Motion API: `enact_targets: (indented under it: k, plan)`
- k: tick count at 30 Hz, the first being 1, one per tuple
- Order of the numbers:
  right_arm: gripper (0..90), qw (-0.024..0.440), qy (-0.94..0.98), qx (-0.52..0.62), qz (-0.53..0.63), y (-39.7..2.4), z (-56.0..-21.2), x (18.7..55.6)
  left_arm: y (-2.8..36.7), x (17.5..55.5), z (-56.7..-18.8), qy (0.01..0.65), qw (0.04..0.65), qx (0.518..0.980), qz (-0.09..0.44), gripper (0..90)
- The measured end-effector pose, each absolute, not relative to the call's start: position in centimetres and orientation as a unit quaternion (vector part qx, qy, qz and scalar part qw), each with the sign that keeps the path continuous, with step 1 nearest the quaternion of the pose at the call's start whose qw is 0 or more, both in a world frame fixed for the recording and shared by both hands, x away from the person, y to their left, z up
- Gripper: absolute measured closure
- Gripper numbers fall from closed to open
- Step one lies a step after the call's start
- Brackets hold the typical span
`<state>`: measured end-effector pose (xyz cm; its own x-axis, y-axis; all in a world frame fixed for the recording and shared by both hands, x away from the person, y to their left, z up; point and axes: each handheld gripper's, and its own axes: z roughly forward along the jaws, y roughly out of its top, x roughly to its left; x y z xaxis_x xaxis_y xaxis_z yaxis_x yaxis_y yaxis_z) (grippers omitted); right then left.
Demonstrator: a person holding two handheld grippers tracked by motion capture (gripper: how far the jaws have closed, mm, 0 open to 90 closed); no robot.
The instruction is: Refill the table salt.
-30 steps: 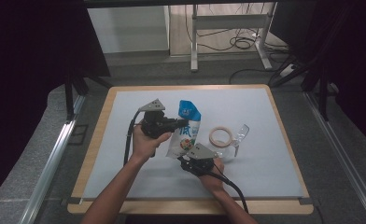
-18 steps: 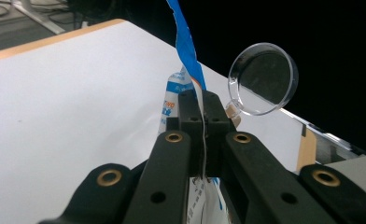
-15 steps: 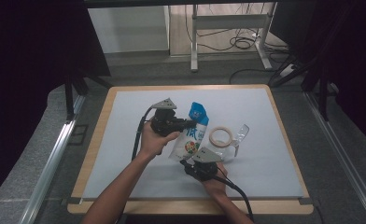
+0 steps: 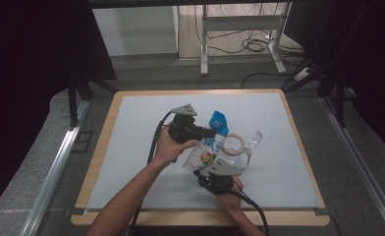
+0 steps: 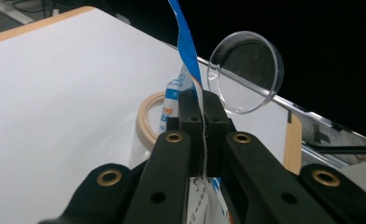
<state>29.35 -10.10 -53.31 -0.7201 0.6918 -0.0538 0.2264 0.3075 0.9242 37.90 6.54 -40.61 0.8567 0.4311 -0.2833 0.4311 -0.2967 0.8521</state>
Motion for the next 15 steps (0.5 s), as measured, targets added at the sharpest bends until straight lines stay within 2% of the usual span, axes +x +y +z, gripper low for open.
enact_targets:
  k: [15]
  plan:
    - [58.8, 0.236, 0.772, 0.304, 0.506, -10.39, -53.03, 29.11, 6.54, 38.73, -40.53, 0.257, 0.527, 0.81, -0.013, 90.0]
